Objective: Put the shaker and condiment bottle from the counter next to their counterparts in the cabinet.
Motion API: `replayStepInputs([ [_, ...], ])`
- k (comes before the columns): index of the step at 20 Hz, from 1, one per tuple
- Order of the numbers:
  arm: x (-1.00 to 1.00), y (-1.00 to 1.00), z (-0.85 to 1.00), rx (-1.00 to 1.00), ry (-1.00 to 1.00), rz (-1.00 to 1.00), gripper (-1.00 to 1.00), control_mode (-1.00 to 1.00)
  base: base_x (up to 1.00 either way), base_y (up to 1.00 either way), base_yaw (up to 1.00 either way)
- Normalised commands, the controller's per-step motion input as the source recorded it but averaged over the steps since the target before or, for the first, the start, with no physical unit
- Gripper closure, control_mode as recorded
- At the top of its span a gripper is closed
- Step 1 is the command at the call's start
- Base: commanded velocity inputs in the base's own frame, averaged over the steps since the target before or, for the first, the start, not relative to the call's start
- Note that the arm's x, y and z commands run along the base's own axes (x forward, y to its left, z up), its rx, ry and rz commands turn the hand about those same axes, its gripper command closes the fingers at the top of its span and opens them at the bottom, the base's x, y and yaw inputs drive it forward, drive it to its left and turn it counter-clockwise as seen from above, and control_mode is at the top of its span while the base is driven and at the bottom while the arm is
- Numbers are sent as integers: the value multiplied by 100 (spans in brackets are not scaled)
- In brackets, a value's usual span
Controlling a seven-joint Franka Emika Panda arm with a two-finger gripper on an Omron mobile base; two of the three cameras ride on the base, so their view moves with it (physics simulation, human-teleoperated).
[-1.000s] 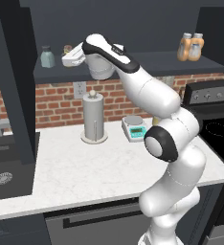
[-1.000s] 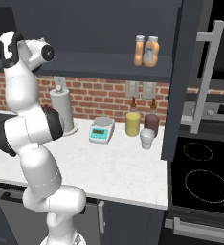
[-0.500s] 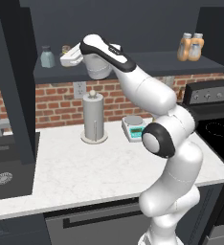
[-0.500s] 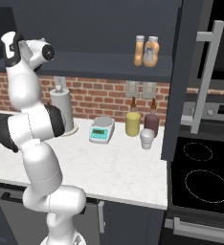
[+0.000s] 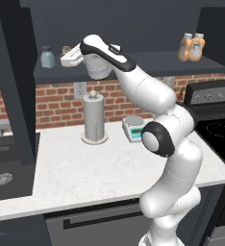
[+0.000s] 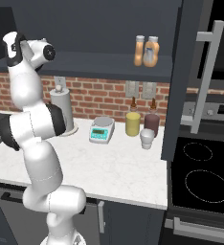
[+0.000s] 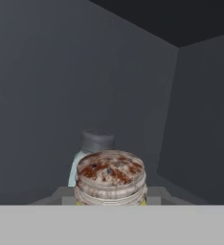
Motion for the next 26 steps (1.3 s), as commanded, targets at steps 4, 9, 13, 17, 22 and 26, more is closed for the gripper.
replayStepInputs([
  [4,13,3,-9,0,0,0,100,-100,0,0,0],
  [9,21,7,-10,-1,0,0,100,-100,0,0,0],
  [13,30,12,-11,-2,0,0,100,-100,0,0,0],
  [17,25,11,-11,-2,0,0,100,-100,0,0,0],
  [22,9,5,-7,0,0,0,100,-100,0,0,0],
  [26,0,0,-6,0,0,0,-100,-100,0,0,0],
])
